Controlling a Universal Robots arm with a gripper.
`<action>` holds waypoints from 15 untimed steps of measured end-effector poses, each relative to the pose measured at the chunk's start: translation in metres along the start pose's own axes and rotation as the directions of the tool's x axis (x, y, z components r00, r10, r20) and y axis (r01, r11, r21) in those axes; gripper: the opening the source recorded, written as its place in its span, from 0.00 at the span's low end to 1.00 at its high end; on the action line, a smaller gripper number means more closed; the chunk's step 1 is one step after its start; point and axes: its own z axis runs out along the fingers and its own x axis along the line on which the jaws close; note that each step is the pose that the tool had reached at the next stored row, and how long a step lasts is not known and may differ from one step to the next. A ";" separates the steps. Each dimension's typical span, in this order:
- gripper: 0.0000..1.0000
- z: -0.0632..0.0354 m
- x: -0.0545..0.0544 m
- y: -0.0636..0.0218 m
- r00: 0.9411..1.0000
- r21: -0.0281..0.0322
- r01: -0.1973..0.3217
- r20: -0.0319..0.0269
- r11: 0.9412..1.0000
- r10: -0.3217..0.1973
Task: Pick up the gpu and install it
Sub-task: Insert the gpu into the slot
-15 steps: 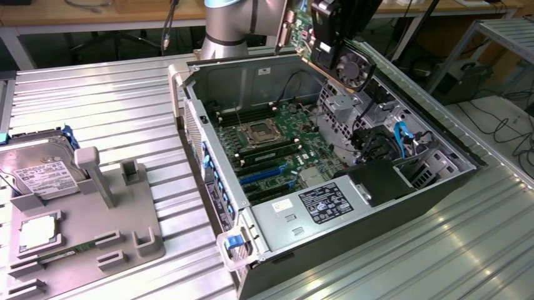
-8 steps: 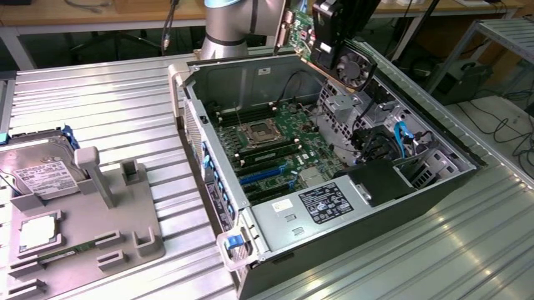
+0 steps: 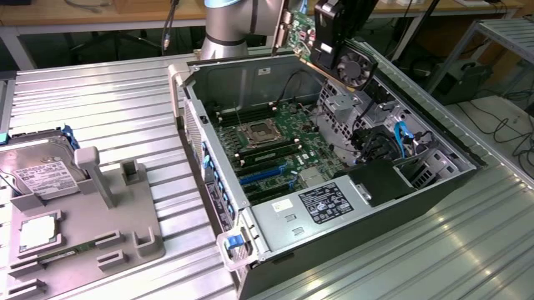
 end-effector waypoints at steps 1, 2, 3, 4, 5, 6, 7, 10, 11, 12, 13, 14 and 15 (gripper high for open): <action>0.28 0.0000 0.000 0.0000 1.000 0.000 0.005 0.000 1.000 -0.005; 0.28 0.0000 0.000 0.0000 1.000 0.000 0.016 0.000 1.000 -0.016; 0.28 0.0000 0.000 0.0000 1.000 -0.001 0.022 0.000 1.000 -0.022; 0.28 0.0000 0.000 0.0000 1.000 -0.001 0.028 0.000 1.000 -0.028; 0.28 0.0000 0.000 0.0000 0.999 -0.001 0.036 0.000 0.999 -0.036; 0.28 0.0000 0.000 0.0000 0.999 -0.001 0.043 0.000 0.999 -0.043; 0.28 0.0000 0.000 0.0000 0.999 -0.001 0.049 0.000 0.999 -0.049; 0.28 0.0000 0.000 0.0000 0.997 -0.002 0.072 0.000 0.997 -0.072; 0.28 0.0000 0.000 0.0000 0.997 -0.002 0.078 0.000 0.997 -0.078; 0.28 0.0000 0.000 0.0000 0.996 -0.002 0.084 0.000 0.996 -0.084; 0.28 0.0000 0.000 0.0000 0.996 -0.002 0.090 0.000 0.996 -0.090; 0.28 0.0000 0.000 0.0000 0.995 -0.002 0.095 -0.001 0.995 -0.095; 0.28 0.0000 0.000 0.0000 0.995 -0.002 0.101 -0.001 0.995 -0.101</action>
